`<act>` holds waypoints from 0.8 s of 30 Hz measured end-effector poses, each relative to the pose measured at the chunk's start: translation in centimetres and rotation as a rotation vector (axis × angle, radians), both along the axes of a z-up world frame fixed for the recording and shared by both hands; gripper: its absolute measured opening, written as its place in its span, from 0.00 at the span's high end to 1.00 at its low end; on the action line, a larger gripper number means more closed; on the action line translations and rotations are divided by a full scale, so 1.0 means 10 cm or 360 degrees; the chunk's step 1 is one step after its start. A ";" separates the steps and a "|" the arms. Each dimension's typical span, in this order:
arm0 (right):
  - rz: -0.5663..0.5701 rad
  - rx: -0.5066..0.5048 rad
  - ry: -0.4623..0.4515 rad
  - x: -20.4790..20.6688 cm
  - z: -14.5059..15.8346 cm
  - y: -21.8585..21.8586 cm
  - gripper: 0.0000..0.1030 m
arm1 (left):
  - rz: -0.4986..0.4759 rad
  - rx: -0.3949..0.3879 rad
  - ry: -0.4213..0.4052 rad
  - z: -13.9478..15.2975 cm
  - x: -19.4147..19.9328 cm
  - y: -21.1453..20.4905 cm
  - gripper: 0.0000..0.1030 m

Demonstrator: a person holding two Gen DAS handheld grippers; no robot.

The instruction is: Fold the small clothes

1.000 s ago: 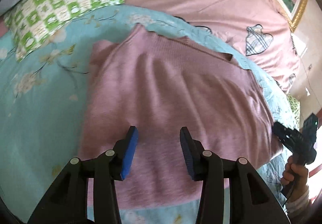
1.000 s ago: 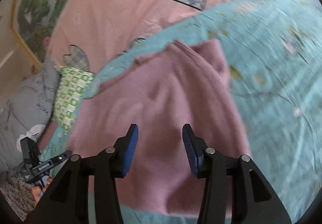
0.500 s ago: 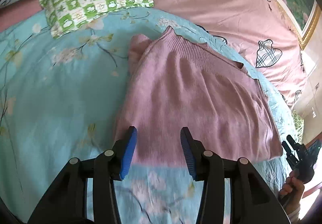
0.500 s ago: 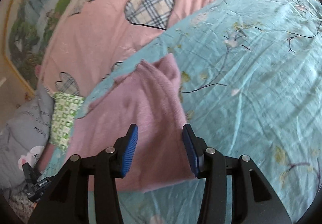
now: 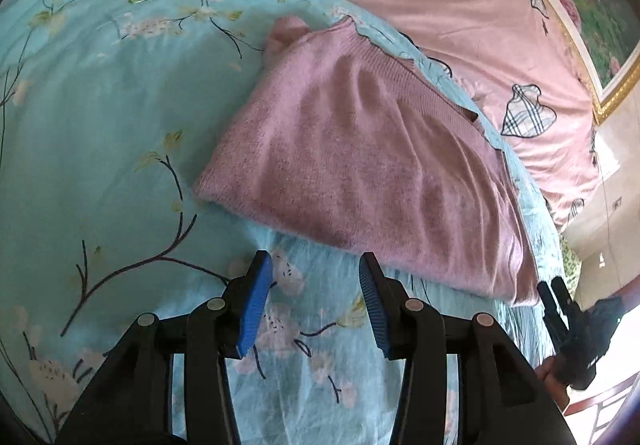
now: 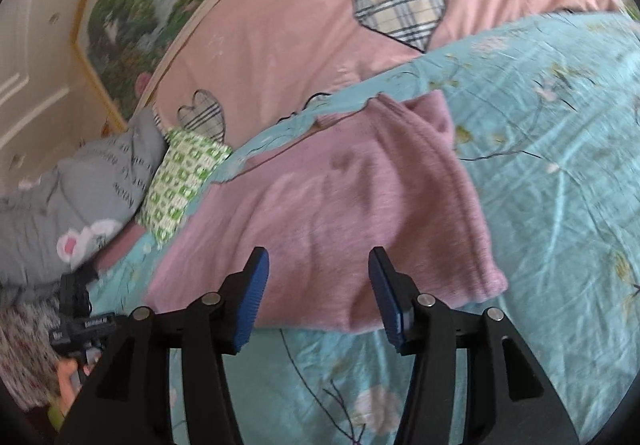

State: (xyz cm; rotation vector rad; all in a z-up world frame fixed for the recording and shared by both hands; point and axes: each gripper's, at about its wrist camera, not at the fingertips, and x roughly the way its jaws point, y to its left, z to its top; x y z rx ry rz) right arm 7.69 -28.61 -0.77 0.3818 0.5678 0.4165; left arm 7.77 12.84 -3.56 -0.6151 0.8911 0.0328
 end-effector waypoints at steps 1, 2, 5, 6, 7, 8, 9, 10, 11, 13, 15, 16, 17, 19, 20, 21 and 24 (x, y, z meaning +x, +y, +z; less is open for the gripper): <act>0.0013 -0.0002 0.0002 0.00 -0.01 0.02 0.45 | 0.0009 -0.0006 -0.0006 0.00 0.01 0.00 0.52; 0.0023 0.0000 0.0005 0.01 -0.02 0.02 0.43 | 0.0020 -0.0016 -0.0010 -0.01 0.03 0.01 0.51; 0.0023 0.0021 0.0013 0.02 -0.04 0.00 0.43 | 0.0073 -0.0070 -0.0024 -0.02 0.11 0.09 0.49; 0.0024 0.0037 0.0010 0.02 -0.05 -0.02 0.43 | 0.0103 -0.0099 -0.0036 -0.03 0.16 0.13 0.48; 0.0022 0.0046 0.0007 0.01 -0.05 -0.02 0.43 | 0.0120 -0.0112 -0.0044 -0.03 0.18 0.16 0.47; 0.0025 0.0059 0.0006 0.01 -0.05 -0.04 0.43 | 0.0156 -0.0134 -0.0052 -0.05 0.24 0.22 0.47; 0.0029 0.0068 0.0008 0.01 -0.06 -0.04 0.42 | 0.0180 -0.0151 -0.0053 -0.06 0.28 0.26 0.47; 0.0029 0.0074 0.0011 0.01 -0.06 -0.05 0.41 | 0.0198 -0.0165 -0.0055 -0.07 0.32 0.28 0.47; 0.0028 0.0079 0.0015 0.01 -0.06 -0.06 0.41 | 0.0219 -0.0180 -0.0059 -0.08 0.36 0.31 0.47; 0.0038 0.0091 0.0024 0.02 -0.08 -0.06 0.41 | 0.0248 -0.0186 -0.0061 -0.09 0.43 0.34 0.47; 0.0047 0.0098 0.0034 0.03 -0.08 -0.06 0.40 | 0.0274 -0.0181 -0.0065 -0.09 0.48 0.35 0.47; 0.0053 0.0101 0.0039 0.04 -0.08 -0.06 0.40 | 0.0286 -0.0176 -0.0070 -0.08 0.51 0.35 0.48; 0.0058 0.0106 0.0043 0.04 -0.09 -0.06 0.40 | 0.0294 -0.0165 -0.0070 -0.08 0.54 0.34 0.49; 0.0066 0.0117 0.0049 0.05 -0.09 -0.07 0.40 | 0.0293 -0.0129 -0.0071 -0.06 0.58 0.30 0.59; 0.0068 0.0124 0.0050 0.05 -0.10 -0.07 0.39 | 0.0287 -0.0108 -0.0070 -0.05 0.61 0.28 0.74; 0.0071 0.0134 0.0052 0.06 -0.10 -0.08 0.39 | 0.0279 -0.0076 -0.0070 -0.02 0.64 0.25 0.78; 0.0074 0.0158 0.0050 0.06 -0.10 -0.10 0.39 | 0.0276 0.0028 -0.0111 0.11 0.67 0.16 0.87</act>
